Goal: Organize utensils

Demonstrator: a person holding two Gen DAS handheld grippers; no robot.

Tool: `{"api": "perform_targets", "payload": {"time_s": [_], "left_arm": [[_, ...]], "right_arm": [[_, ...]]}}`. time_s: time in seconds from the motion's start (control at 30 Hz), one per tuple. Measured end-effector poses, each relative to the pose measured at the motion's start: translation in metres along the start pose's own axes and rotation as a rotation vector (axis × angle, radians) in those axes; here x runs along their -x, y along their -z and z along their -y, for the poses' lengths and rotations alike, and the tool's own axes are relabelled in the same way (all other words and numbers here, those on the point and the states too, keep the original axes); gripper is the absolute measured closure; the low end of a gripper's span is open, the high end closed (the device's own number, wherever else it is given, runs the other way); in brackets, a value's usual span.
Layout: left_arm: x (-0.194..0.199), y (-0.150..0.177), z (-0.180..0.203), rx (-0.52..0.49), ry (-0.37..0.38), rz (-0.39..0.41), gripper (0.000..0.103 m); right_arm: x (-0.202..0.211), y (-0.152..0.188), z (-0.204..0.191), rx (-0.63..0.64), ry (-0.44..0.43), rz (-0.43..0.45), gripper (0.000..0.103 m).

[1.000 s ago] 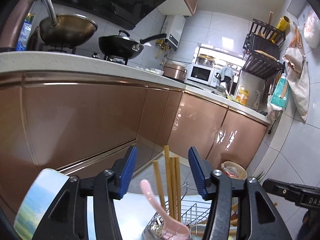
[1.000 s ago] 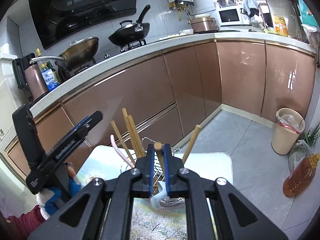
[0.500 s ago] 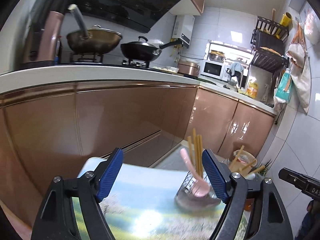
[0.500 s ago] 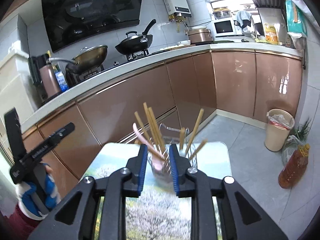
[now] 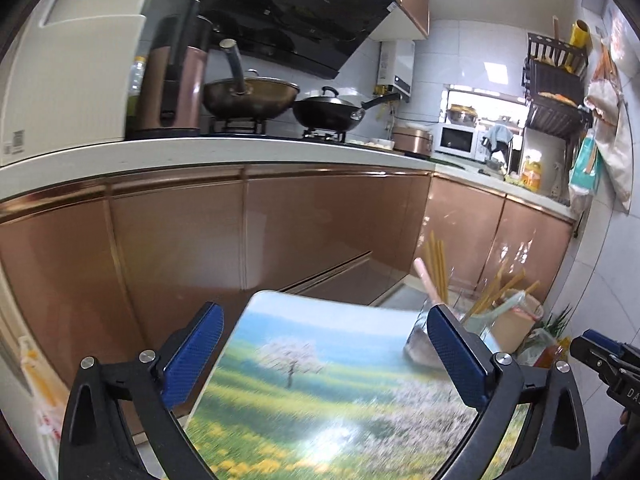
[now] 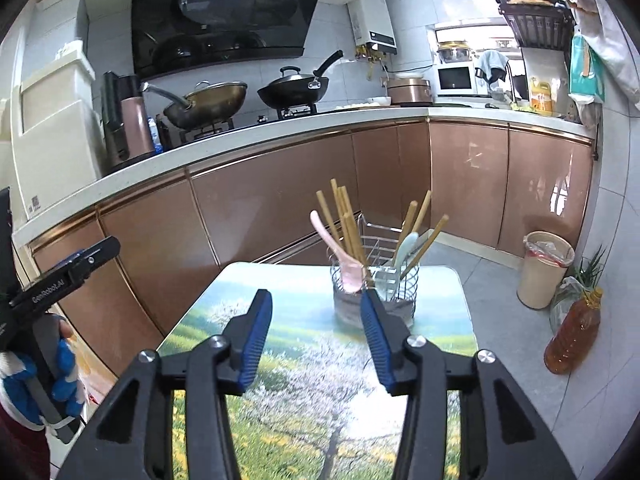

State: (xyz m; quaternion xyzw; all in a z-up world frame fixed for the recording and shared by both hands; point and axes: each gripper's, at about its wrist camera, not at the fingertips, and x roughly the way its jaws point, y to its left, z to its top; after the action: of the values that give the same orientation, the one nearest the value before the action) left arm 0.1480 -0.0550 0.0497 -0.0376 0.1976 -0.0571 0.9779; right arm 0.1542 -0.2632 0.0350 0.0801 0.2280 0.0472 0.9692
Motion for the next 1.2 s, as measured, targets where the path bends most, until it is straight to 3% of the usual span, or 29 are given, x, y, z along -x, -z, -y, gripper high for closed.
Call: {"api": "perform_targets", "payload": {"time_s": [0.3,0.4,0.77,1.0,1.2], "left_arm": [[0.046,0.030,-0.009,-0.070,-0.084,0.006,0.002],[0.051,0.038,-0.013,-0.077,-0.112,0.002,0.002],[0.042,0.055,-0.029,-0.062,-0.168,-0.030,0.001],[0.027,0.062,-0.037,-0.063,-0.183,-0.049,0.001],[0.017,0.064,-0.031,-0.084,-0.172,-0.042,0.001]], "right_arm": [[0.019,0.039,-0.024,0.024,0.045,0.018,0.033],[0.019,0.047,-0.025,0.015,0.060,0.017,0.030],[0.006,0.063,-0.024,0.020,0.152,0.025,0.021],[-0.011,0.066,-0.023,0.027,0.185,0.037,0.010],[-0.022,0.065,-0.023,0.051,0.213,0.038,0.007]]}}
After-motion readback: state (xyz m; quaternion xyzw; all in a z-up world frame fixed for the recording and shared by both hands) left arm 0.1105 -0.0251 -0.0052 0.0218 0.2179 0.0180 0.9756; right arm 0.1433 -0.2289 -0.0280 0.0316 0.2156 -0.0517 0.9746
